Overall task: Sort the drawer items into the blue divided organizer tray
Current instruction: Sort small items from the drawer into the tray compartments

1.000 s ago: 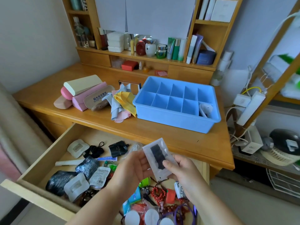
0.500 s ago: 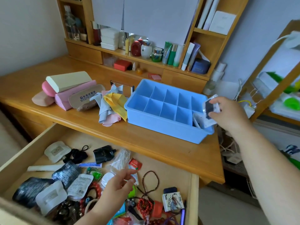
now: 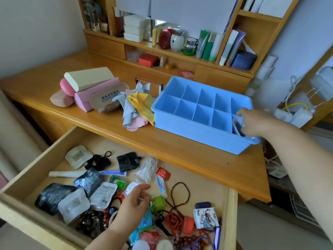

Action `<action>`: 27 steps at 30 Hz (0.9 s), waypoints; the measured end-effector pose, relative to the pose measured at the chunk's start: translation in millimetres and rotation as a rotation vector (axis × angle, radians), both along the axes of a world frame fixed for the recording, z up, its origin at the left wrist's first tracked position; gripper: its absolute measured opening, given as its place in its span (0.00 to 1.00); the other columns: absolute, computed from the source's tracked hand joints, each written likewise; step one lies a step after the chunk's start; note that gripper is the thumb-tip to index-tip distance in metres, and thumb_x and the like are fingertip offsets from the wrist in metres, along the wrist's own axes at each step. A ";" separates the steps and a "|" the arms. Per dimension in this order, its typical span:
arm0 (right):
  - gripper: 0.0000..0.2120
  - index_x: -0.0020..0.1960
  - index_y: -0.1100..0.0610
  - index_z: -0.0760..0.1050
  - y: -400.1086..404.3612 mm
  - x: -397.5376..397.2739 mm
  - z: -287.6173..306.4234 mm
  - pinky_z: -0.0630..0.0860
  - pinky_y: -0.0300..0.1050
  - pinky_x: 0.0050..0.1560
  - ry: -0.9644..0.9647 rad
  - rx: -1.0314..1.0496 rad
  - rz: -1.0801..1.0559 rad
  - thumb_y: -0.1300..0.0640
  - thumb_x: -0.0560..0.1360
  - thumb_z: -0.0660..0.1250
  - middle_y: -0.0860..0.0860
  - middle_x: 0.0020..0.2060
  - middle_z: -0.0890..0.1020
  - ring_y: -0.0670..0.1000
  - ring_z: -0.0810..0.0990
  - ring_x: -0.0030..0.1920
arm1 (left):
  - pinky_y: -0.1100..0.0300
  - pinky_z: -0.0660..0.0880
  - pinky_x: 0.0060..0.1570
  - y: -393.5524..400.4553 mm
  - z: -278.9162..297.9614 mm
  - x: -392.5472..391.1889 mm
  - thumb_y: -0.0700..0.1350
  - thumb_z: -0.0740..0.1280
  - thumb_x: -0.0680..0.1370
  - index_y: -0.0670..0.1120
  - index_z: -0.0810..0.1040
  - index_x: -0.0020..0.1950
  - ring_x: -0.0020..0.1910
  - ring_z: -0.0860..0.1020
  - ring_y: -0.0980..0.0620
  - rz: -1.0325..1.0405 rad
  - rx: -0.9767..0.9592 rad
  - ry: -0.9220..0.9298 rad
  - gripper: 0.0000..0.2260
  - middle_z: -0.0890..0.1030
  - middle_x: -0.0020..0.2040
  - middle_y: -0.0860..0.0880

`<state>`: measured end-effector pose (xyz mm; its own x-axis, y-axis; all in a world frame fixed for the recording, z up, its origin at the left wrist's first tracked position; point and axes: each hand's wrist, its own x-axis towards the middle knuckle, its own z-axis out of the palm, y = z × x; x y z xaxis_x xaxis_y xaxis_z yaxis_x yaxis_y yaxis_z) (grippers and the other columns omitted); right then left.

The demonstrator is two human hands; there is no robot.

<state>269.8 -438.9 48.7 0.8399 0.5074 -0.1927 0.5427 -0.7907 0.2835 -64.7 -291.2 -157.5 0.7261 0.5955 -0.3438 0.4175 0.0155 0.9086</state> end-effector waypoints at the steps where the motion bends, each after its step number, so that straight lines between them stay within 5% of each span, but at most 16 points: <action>1: 0.11 0.57 0.50 0.70 0.5 -2.7 -2.1 0.61 0.47 0.49 -0.024 -0.029 0.005 0.59 0.75 0.58 0.50 0.43 0.78 0.53 0.74 0.45 | 0.61 0.78 0.38 -0.5 0.4 0.1 0.36 0.61 0.79 0.55 0.75 0.56 0.35 0.79 0.55 0.000 0.008 0.003 0.14 0.80 0.45 0.45; 4: 0.10 0.40 0.49 0.72 0.8 -11.2 -7.7 0.61 0.47 0.49 0.024 0.000 -0.002 0.57 0.77 0.55 0.50 0.42 0.78 0.52 0.73 0.43 | 0.65 0.77 0.34 0.1 0.6 -1.0 0.37 0.62 0.79 0.55 0.76 0.54 0.37 0.79 0.52 0.003 0.081 0.006 0.13 0.79 0.43 0.46; 7: 0.13 0.52 0.46 0.72 -10.3 -18.4 -14.9 0.63 0.50 0.55 0.044 0.120 0.008 0.46 0.81 0.50 0.50 0.49 0.79 0.53 0.74 0.50 | 0.66 0.76 0.34 0.9 2.4 -2.6 0.36 0.62 0.78 0.54 0.77 0.53 0.35 0.76 0.55 0.020 0.126 0.012 0.13 0.77 0.39 0.49; 10: 0.21 0.66 0.48 0.69 -23.1 -32.7 -27.8 0.60 0.54 0.60 -0.254 0.203 0.088 0.41 0.79 0.50 0.55 0.51 0.80 0.58 0.73 0.57 | 0.64 0.75 0.35 1.8 5.6 -4.7 0.36 0.61 0.78 0.53 0.77 0.53 0.34 0.74 0.55 0.001 0.128 0.046 0.13 0.75 0.36 0.50; 14: 0.18 0.55 0.59 0.77 -30.4 -85.1 -41.3 0.66 0.55 0.50 -0.526 0.624 0.360 0.47 0.76 0.59 0.59 0.44 0.79 0.62 0.74 0.47 | 0.61 0.75 0.35 11.0 11.5 -12.8 0.38 0.61 0.78 0.55 0.78 0.51 0.31 0.72 0.58 -0.049 0.224 0.073 0.12 0.72 0.33 0.53; 16: 0.11 0.48 0.57 0.79 -28.1 -128.0 -60.2 0.72 0.53 0.44 -0.322 0.731 0.569 0.52 0.75 0.60 0.54 0.39 0.79 0.58 0.75 0.42 | 0.69 0.68 0.28 18.6 13.6 -14.0 0.40 0.62 0.78 0.56 0.77 0.50 0.27 0.70 0.60 -0.095 0.345 0.110 0.11 0.73 0.32 0.55; 20: 0.09 0.46 0.53 0.80 -17.6 -192.6 -119.7 0.75 0.49 0.48 0.285 0.599 0.567 0.54 0.77 0.61 0.46 0.41 0.80 0.50 0.77 0.46 | 0.71 0.68 0.39 34.5 16.5 11.0 0.45 0.63 0.79 0.51 0.77 0.58 0.42 0.75 0.61 -0.177 0.592 0.137 0.09 0.77 0.47 0.57; 24: 0.10 0.53 0.48 0.80 -12.8 -208.1 -152.4 0.71 0.37 0.52 0.414 0.626 0.410 0.49 0.78 0.60 0.40 0.47 0.79 0.42 0.74 0.52 | 0.58 0.73 0.51 54.9 12.4 56.5 0.52 0.63 0.79 0.50 0.75 0.65 0.58 0.74 0.50 -0.125 0.797 0.332 0.16 0.75 0.60 0.51; 27: 0.06 0.47 0.49 0.81 -10.1 -203.2 -142.8 0.74 0.38 0.46 0.354 0.725 0.418 0.53 0.75 0.65 0.40 0.42 0.80 0.42 0.76 0.46 | 0.56 0.70 0.54 63.2 1.9 77.6 0.62 0.62 0.76 0.53 0.77 0.61 0.58 0.72 0.48 -0.183 0.982 0.514 0.19 0.76 0.57 0.51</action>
